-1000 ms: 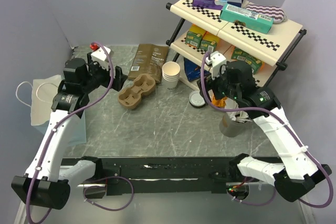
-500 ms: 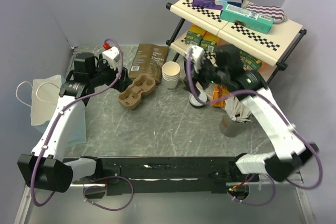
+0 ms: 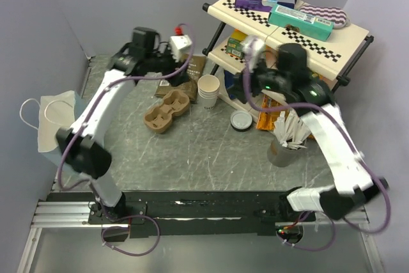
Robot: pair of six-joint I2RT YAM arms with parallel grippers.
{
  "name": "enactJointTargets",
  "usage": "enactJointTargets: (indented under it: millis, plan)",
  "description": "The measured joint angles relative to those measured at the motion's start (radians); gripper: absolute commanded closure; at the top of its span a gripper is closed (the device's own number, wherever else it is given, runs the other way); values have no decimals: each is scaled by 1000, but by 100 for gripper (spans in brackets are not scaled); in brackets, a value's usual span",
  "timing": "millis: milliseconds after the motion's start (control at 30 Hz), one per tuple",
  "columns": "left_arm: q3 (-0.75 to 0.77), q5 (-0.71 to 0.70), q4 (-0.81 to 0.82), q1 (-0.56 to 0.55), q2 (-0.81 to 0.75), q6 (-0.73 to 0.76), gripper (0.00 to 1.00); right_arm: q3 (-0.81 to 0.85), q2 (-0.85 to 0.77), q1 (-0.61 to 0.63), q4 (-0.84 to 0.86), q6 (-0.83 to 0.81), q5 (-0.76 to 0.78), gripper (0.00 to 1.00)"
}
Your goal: Pack the takeout coffee
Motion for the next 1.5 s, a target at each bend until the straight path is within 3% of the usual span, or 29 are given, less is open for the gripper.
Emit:
enactJointTargets:
  millis: [233, 367, 500, 767, 1500]
  plan:
    - [274, -40, -39, -143, 341, -41, 43, -42, -283, -92, 160, 143, -57, 12]
    - [319, -50, -6, -163, 434, -85, 46, -73, -378, -99, 200, 155, -58, 9]
    - [319, -51, 28, -152, 461, -125, 48, -195, -448, -111, 227, 153, -35, 9]
    - [319, -29, 64, -152, 475, -174, 51, -305, -435, -149, 238, 178, 9, 9]
    - [268, -63, 74, -170, 483, -186, 60, -345, -440, -203, 246, 219, 12, 9]
